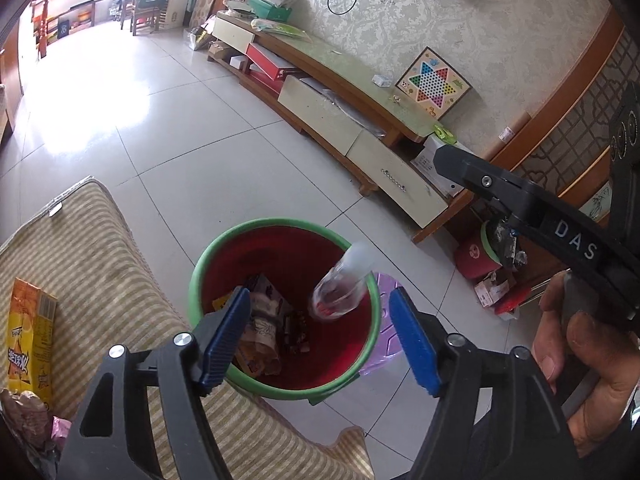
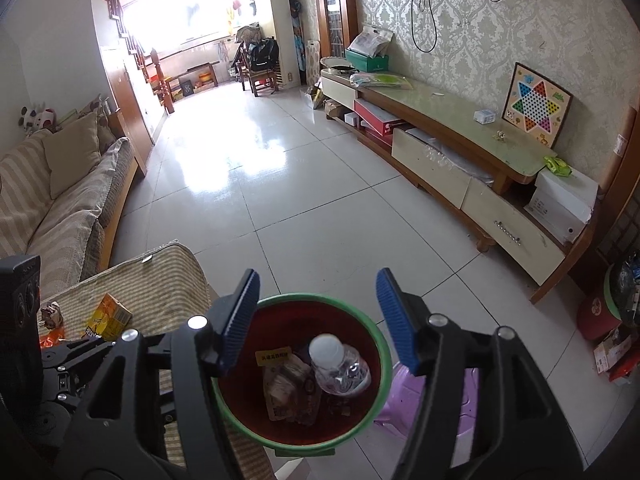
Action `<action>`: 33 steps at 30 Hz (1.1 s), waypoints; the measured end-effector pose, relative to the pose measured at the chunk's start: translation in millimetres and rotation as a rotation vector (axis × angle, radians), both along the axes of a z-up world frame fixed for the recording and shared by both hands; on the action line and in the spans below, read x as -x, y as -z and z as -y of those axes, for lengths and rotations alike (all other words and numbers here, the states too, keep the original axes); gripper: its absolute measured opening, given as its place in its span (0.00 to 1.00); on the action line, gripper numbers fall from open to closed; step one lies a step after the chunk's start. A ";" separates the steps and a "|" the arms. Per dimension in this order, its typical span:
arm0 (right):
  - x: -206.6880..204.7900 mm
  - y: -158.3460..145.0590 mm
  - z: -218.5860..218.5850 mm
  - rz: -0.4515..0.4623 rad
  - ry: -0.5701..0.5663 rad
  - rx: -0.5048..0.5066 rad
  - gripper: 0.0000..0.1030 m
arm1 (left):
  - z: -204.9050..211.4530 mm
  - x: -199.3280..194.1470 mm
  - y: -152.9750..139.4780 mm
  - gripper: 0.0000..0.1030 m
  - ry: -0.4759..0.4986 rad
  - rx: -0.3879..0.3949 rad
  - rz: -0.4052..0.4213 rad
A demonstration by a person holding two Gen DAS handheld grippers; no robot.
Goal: Collect trash
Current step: 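Open the right tool over the bucket while the left tool releases the paper cup, then move both tools back over the table toward the remaining trash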
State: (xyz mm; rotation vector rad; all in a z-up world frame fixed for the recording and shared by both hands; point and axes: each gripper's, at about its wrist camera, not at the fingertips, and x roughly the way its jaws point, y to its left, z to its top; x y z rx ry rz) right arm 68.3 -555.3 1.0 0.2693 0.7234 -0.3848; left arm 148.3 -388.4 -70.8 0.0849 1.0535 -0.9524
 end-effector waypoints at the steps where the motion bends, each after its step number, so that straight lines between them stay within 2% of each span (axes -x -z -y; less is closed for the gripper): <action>1: -0.2 -0.9 -1.5 0.003 -0.002 0.004 0.65 | -4.2 -0.5 -1.4 0.72 -0.008 -0.001 0.007; 2: -0.4 -2.1 -3.7 0.006 -0.003 0.009 0.69 | -8.6 -0.9 -3.3 0.73 -0.016 -0.003 0.014; 7: -6.0 -5.8 -16.6 0.010 -0.030 0.035 0.83 | -32.6 0.7 -18.0 0.91 -0.067 -0.021 0.075; 11: -11.8 -7.9 -30.7 0.001 -0.048 0.066 0.94 | -56.0 3.3 -28.3 0.92 -0.097 -0.054 0.100; 23: -40.3 -16.6 -108.2 -0.010 -0.197 0.092 0.95 | -175.1 5.5 -61.7 0.92 -0.291 -0.055 0.151; 29: -54.0 -13.7 -157.4 -0.010 -0.337 -0.006 0.95 | -250.0 9.7 -60.4 0.92 -0.403 -0.074 0.146; 33: -66.6 -7.6 -192.6 -0.038 -0.403 -0.013 0.95 | -293.3 14.2 -53.8 0.92 -0.460 -0.084 0.131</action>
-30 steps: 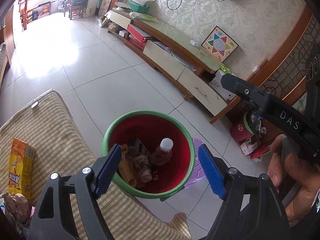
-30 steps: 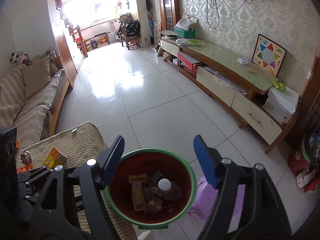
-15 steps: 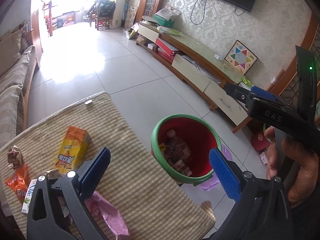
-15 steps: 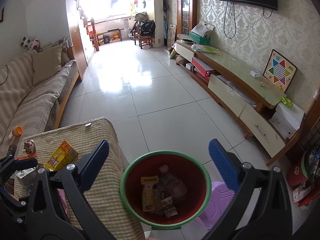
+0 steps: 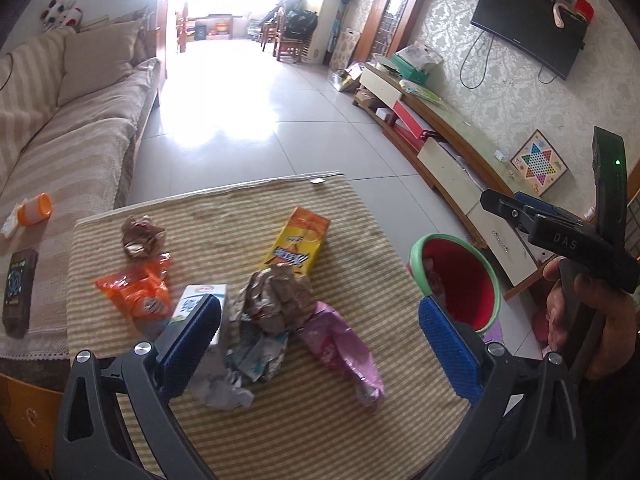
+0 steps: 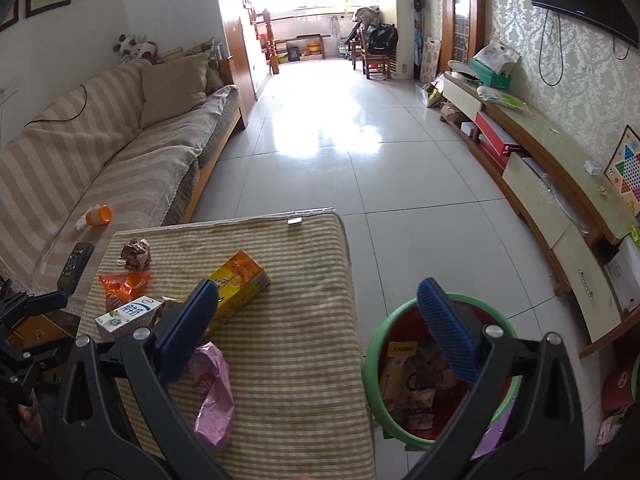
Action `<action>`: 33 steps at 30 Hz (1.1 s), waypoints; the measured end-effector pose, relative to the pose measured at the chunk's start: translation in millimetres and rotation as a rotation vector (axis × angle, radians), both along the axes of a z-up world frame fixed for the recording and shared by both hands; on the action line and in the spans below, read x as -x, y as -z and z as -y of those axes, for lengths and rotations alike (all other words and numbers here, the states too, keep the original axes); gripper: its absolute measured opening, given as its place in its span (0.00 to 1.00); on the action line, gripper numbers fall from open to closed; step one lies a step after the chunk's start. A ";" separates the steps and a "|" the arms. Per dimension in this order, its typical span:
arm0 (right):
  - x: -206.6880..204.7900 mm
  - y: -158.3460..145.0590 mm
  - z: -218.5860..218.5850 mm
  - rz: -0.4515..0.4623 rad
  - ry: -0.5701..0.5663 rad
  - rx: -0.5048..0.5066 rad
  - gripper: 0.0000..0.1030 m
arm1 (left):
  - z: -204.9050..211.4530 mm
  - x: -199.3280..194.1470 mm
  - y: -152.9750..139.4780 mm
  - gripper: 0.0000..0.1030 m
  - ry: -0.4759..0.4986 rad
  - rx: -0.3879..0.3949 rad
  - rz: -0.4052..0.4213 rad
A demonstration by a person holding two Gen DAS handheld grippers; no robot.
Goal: Collect trash
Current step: 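Move both tools back over the table toward the remaining trash, then grasp the pink wrapper with the right tool while the left grasps the white milk carton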
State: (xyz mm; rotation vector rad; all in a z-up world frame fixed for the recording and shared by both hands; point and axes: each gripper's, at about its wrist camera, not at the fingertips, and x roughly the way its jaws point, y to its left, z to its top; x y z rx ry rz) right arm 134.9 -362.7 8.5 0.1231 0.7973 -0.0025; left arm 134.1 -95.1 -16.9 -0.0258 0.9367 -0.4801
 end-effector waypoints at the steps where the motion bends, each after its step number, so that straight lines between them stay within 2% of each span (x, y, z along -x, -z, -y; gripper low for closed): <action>1: -2.5 2.7 -6.7 -0.010 -0.015 -0.011 0.95 | -9.2 1.7 2.3 0.92 -0.011 -0.001 -0.002; 4: -8.5 13.8 -27.3 -0.045 -0.058 -0.038 0.95 | -34.3 6.3 7.9 0.92 -0.047 0.002 -0.012; 8: -11.1 31.8 -58.6 -0.095 -0.119 0.010 0.95 | -62.9 11.8 18.0 0.92 -0.088 0.008 -0.028; 14: -5.7 61.7 -83.7 -0.178 -0.198 0.025 0.95 | -80.6 17.6 41.5 0.92 -0.110 -0.001 -0.070; 33: -1.8 135.6 -119.5 -0.364 -0.282 0.022 0.94 | -49.6 -34.4 108.2 0.92 -0.110 -0.075 -0.169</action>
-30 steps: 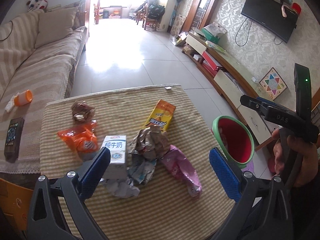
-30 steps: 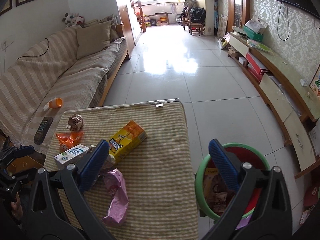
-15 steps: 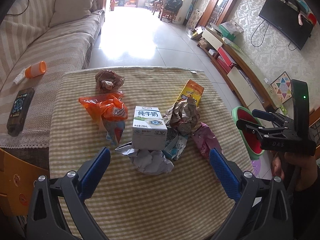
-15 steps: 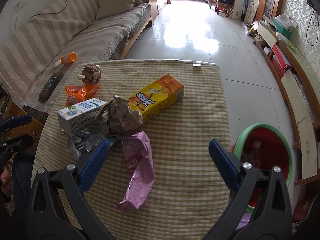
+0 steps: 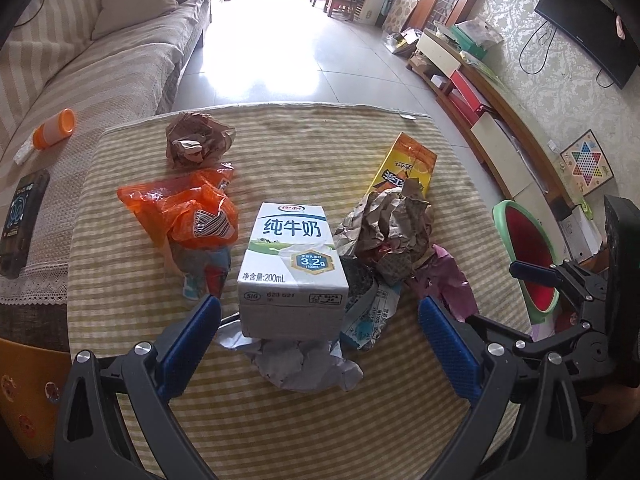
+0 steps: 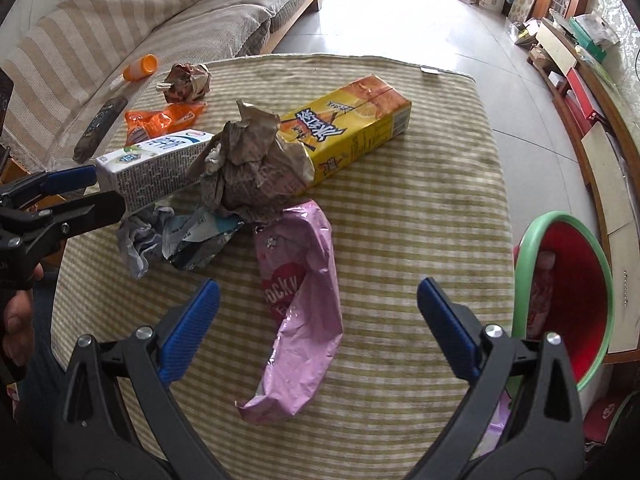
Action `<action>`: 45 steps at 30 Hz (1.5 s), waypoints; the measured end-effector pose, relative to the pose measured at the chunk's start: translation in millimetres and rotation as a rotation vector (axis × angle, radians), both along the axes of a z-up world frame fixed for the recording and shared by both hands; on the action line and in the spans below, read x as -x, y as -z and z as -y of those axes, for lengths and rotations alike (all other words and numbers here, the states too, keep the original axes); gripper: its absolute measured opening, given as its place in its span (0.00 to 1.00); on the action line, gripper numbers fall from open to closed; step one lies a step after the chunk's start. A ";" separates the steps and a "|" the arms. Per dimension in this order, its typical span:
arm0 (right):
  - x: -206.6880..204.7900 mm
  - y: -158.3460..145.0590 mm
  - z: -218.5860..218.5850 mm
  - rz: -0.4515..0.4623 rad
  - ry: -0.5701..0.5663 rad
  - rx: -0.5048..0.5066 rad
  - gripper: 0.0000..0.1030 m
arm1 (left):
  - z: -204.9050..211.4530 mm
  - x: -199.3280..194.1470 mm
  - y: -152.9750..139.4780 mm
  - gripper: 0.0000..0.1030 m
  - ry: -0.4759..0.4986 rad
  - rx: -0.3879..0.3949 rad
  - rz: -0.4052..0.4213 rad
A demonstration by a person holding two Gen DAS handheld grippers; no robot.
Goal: Collect trash
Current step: 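Grasp the pink wrapper with the right tool while the left grasps the white milk carton, then carry the pink wrapper and milk carton over the red bucket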
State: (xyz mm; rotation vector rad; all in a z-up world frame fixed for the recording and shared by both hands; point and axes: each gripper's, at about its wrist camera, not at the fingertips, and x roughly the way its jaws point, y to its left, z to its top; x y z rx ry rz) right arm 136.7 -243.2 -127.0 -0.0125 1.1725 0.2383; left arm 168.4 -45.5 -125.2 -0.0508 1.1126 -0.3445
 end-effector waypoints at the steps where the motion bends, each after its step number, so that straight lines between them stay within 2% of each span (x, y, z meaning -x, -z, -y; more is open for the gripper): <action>1: -0.7 2.6 -0.3 -0.009 -0.001 0.000 0.93 | 1.1 -1.8 2.2 0.92 0.002 -0.004 -0.002; 7: -3.9 16.1 -5.4 -0.048 -0.016 0.011 0.89 | 3.8 -11.8 15.0 0.92 0.001 -0.020 -0.016; 9: -3.0 20.2 -7.9 -0.056 -0.025 0.016 0.89 | 3.4 -14.1 17.9 0.89 -0.005 -0.025 -0.017; 12: -3.0 26.3 -13.3 -0.072 -0.042 0.031 0.80 | 0.4 -18.5 22.7 0.80 -0.022 -0.033 -0.023; 14: -3.5 30.9 -16.6 -0.087 -0.051 0.036 0.69 | -1.0 -20.6 25.5 0.73 -0.029 -0.033 -0.033; 16: -4.1 35.8 -20.7 -0.104 -0.061 0.038 0.61 | -2.6 -21.8 27.1 0.61 -0.034 -0.030 -0.038; 18: -4.4 39.2 -23.2 -0.116 -0.065 0.041 0.47 | -3.3 -21.9 27.7 0.51 -0.037 -0.029 -0.042; 27: -3.6 35.9 -20.2 -0.112 -0.066 0.017 0.34 | -8.4 -16.0 13.8 0.50 -0.047 -0.019 -0.003; 28: -3.6 34.8 -20.7 -0.111 -0.067 0.015 0.27 | -9.0 -14.8 12.0 0.50 -0.050 -0.018 0.001; 34: 0.0 20.1 -23.2 -0.084 -0.067 -0.005 0.23 | -17.4 -6.4 -4.0 0.50 -0.077 -0.012 0.041; 45: 13.8 -23.3 -10.5 0.005 -0.064 -0.066 0.23 | -32.9 15.1 -45.9 0.50 -0.129 -0.013 0.122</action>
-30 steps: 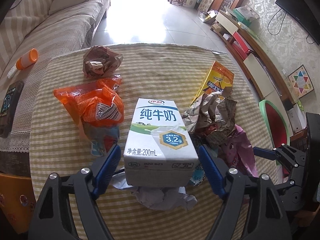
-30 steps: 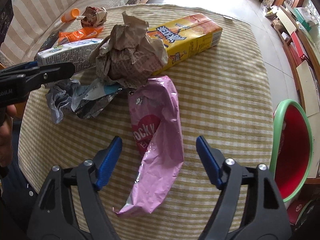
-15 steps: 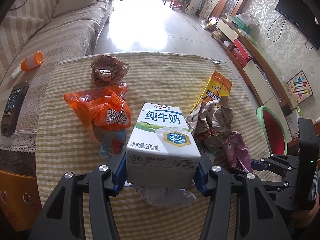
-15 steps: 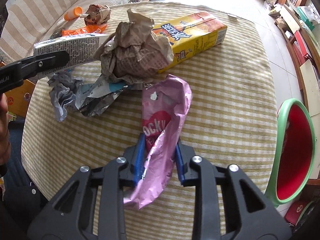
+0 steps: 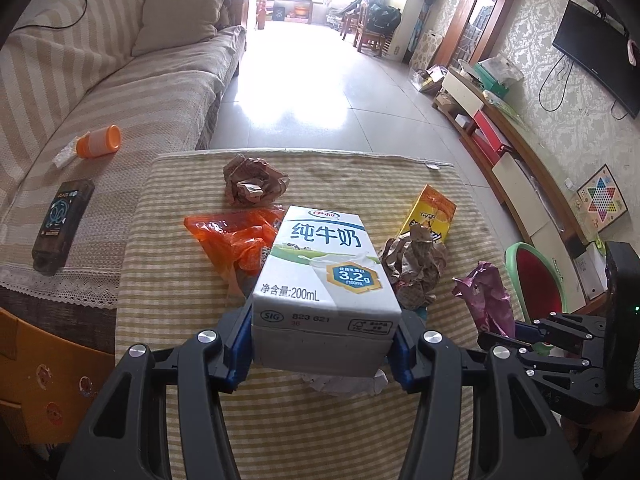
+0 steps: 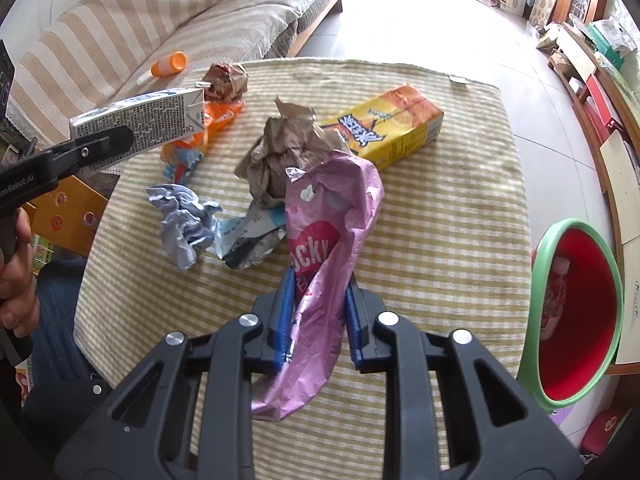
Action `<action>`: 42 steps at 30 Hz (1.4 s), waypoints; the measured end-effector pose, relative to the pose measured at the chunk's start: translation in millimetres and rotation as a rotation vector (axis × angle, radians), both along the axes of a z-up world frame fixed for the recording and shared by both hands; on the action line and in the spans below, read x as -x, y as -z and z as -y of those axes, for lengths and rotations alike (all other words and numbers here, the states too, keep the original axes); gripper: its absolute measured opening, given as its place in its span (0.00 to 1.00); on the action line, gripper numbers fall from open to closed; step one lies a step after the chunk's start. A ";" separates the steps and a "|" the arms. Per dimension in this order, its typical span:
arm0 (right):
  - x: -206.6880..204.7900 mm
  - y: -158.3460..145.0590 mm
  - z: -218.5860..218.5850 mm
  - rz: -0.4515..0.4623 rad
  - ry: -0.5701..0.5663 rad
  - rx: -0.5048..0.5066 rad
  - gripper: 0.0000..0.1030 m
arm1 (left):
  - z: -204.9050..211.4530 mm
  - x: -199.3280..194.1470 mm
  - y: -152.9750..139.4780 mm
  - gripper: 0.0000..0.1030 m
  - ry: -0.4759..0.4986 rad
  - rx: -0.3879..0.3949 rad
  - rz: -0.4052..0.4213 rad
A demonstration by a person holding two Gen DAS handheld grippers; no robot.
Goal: Collect trash
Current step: 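Carry the pink wrapper and milk carton over the red bucket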
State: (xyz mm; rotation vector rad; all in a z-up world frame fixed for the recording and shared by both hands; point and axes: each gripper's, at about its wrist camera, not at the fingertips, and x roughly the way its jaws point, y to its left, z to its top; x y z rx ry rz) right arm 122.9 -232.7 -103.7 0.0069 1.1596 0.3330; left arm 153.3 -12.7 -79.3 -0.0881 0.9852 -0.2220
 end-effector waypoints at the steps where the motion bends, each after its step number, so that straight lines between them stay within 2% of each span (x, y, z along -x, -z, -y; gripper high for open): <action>1: 0.5 -4.1 1.3 0.009 0.002 -0.005 0.23 | 0.6 2.2 -2.9 0.50 -0.001 0.001 0.006; 11: 6.1 -34.8 36.6 0.091 0.090 -0.029 0.23 | 27.7 17.2 -37.6 0.50 0.054 0.024 0.085; 23: 16.1 -56.7 89.8 0.155 0.202 -0.037 0.23 | 74.6 16.7 -56.3 0.50 0.142 0.032 0.121; 36: 28.0 -91.9 197.0 0.220 0.399 -0.052 0.23 | 166.9 16.9 -81.5 0.50 0.299 0.057 0.160; 39: 32.9 -91.9 221.7 0.216 0.458 -0.056 0.23 | 195.8 19.2 -88.7 0.50 0.351 0.068 0.172; 42: 38.6 -87.0 241.8 0.206 0.511 -0.019 0.23 | 224.7 20.9 -92.6 0.50 0.401 0.080 0.176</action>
